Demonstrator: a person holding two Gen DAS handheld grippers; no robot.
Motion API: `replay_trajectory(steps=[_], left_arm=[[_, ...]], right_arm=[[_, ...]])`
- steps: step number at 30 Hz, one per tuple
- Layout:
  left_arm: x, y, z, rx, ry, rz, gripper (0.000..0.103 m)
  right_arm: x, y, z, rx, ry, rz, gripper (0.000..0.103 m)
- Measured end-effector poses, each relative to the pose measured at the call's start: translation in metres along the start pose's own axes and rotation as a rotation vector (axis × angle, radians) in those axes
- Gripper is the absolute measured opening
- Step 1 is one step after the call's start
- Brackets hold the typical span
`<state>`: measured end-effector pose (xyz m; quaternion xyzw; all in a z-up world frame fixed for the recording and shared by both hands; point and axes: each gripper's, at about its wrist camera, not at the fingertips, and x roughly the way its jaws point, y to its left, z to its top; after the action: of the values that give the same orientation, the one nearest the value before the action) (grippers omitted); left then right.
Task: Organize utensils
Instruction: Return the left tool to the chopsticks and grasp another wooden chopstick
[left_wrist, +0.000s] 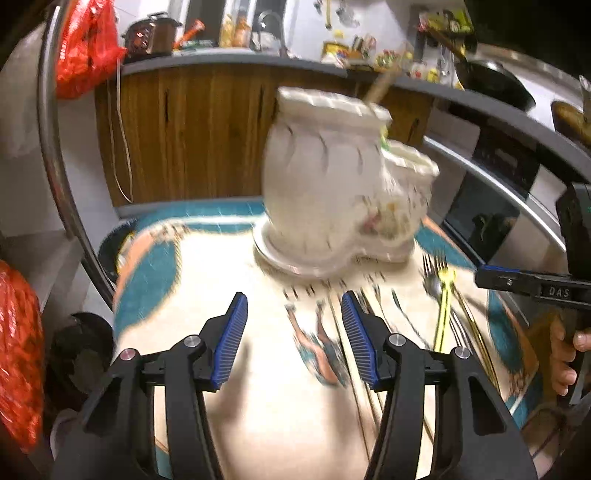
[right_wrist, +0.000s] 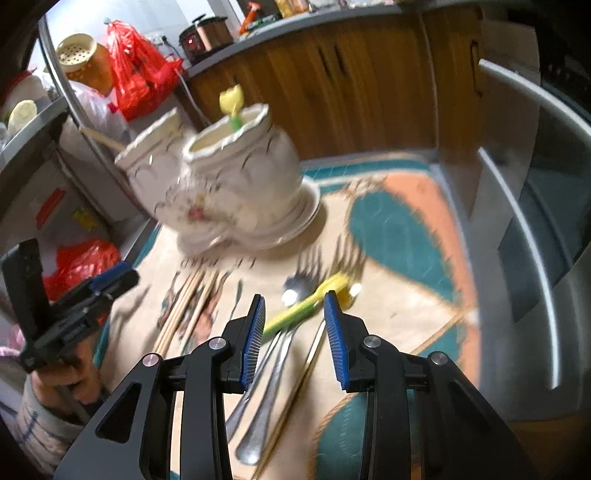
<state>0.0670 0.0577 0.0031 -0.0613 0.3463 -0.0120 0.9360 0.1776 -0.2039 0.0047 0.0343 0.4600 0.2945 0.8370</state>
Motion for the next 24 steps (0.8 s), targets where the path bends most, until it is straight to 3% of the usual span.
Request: replay_trajectory(steps=[7, 14, 24], left_arm=[[0.009, -0.017, -0.013, 0.058, 0.067, -0.028, 0.042], [0.017, -0.017, -0.016, 0.067, 0.101, -0.034, 0.034], [0.022, -0.025, -0.02, 0.102, 0.136, -0.039, 0.033]], right_arm=[[0.022, 0.005, -0.008, 0.034, 0.068, -0.001, 0.035], [0.03, -0.002, -0.002, 0.08, 0.081, 0.017, 0.035], [0.038, -0.005, 0.006, 0.082, 0.091, -0.015, 0.035]])
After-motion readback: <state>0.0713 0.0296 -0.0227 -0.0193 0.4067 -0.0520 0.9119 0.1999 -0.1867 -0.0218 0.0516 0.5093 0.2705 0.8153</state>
